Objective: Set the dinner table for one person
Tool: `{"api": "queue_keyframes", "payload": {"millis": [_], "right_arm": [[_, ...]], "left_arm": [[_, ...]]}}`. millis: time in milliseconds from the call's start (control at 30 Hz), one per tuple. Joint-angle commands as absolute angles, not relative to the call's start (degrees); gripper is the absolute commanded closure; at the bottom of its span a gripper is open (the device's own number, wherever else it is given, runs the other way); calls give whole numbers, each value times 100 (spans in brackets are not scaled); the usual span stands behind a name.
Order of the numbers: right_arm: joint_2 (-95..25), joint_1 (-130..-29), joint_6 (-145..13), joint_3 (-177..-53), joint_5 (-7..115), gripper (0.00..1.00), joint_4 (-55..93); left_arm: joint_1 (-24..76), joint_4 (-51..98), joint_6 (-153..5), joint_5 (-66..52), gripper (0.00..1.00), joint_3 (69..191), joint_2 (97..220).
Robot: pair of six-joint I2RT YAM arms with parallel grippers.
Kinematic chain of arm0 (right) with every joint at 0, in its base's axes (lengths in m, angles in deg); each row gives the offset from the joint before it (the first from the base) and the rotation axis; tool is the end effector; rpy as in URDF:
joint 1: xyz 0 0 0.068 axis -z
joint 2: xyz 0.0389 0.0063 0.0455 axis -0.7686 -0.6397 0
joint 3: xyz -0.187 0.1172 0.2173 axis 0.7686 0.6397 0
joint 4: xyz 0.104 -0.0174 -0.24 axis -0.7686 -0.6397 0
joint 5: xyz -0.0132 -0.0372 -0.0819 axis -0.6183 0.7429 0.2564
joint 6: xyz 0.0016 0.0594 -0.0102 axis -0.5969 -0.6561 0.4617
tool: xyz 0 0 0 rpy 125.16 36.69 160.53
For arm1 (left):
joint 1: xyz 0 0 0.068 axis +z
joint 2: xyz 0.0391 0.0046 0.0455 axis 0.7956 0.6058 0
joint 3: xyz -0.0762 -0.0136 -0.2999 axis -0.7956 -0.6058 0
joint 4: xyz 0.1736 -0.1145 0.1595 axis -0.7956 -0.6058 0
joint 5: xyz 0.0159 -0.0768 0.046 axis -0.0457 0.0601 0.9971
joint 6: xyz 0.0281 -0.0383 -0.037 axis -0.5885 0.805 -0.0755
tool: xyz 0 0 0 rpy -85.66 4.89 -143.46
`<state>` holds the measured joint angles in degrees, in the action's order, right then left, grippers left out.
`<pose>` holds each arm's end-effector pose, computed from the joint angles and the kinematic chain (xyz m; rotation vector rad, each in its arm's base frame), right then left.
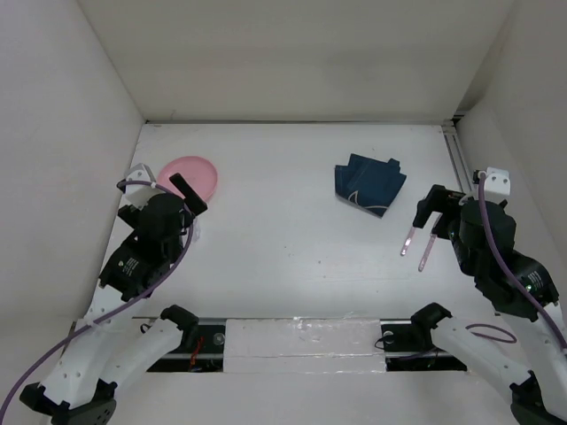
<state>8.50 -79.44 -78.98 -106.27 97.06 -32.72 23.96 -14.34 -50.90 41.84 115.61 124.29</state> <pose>0.0708 0.0099 0.4277 0.2420 1.8761 -0.0302 0.1125 -0.0286 0.4052 -0.5518 1.7316 -0.1028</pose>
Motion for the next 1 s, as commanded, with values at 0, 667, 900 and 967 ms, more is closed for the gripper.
{"api": "queue_keyframes", "payload": {"millis": [0, 667, 900, 967], "right_arm": [[928, -7897, -8024, -10591, 9750, 0, -3073], [-2996, -4128, -7858, -8718, 4583, 0, 2790], [-4634, -3643, -7646, -9122, 3116, 0, 3799], [-5170, -3643, -7646, -9359, 2965, 0, 3801]], "left_arm": [[2424, -1261, -5064, 4225, 0, 11529, 12441], [2424, -954, -5310, 3680, 0, 11318, 12441], [2424, -892, -5468, 3451, 0, 11318, 12599], [2424, -839, -5468, 3390, 0, 11318, 12599]]}}
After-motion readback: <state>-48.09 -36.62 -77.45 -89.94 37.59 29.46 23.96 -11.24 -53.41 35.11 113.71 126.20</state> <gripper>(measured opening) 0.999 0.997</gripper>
